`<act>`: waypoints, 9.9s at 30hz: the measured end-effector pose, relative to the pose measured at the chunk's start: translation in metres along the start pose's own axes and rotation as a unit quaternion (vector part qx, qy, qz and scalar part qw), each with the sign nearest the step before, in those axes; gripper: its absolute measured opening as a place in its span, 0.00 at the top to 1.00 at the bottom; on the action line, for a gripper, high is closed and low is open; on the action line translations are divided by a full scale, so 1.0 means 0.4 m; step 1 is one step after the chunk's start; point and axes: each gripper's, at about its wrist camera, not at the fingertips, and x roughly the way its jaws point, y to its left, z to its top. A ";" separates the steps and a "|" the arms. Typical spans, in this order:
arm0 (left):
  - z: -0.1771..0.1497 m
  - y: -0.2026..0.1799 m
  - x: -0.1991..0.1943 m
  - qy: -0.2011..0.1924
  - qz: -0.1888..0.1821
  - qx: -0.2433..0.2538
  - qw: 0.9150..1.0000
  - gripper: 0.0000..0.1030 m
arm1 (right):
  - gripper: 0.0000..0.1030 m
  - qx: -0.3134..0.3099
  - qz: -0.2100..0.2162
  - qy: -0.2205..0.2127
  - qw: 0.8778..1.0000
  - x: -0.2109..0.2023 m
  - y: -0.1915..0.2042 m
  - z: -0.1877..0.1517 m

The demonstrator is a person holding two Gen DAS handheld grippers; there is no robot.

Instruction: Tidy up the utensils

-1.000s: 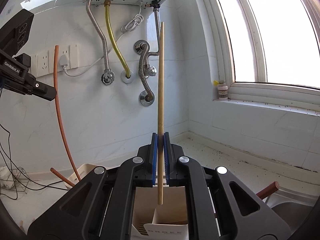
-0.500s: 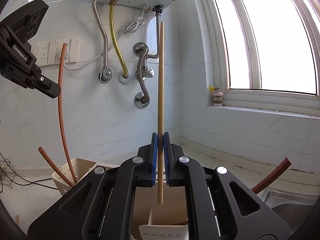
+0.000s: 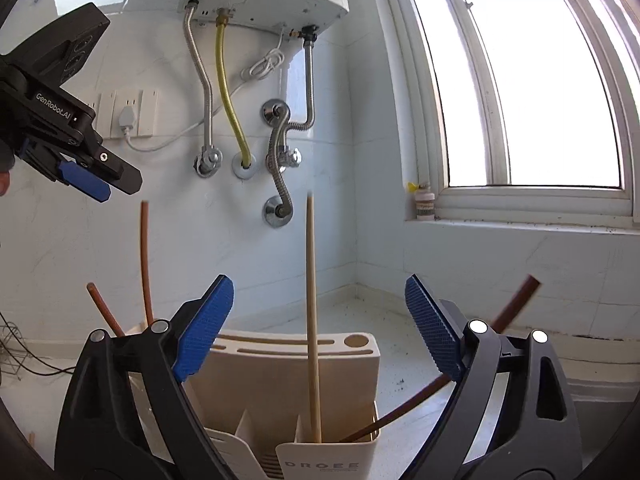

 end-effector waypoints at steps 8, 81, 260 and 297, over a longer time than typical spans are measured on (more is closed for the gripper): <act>0.009 0.020 -0.037 -0.024 0.004 -0.012 1.000 0.17 | 0.24 -0.002 0.002 -0.027 1.000 -0.030 0.005 0.045; -0.923 0.426 -0.451 0.168 0.213 -0.378 0.885 0.05 | 0.21 -0.046 0.366 0.373 0.851 -0.219 0.619 -0.139; -0.385 0.292 -0.364 0.028 0.047 -0.239 0.969 0.94 | 0.94 -0.018 0.251 0.281 0.926 -0.125 0.420 0.248; 0.010 0.065 -0.163 -0.160 -0.053 -0.118 0.979 0.94 | 0.94 0.087 0.118 0.122 0.982 -0.003 -0.030 0.352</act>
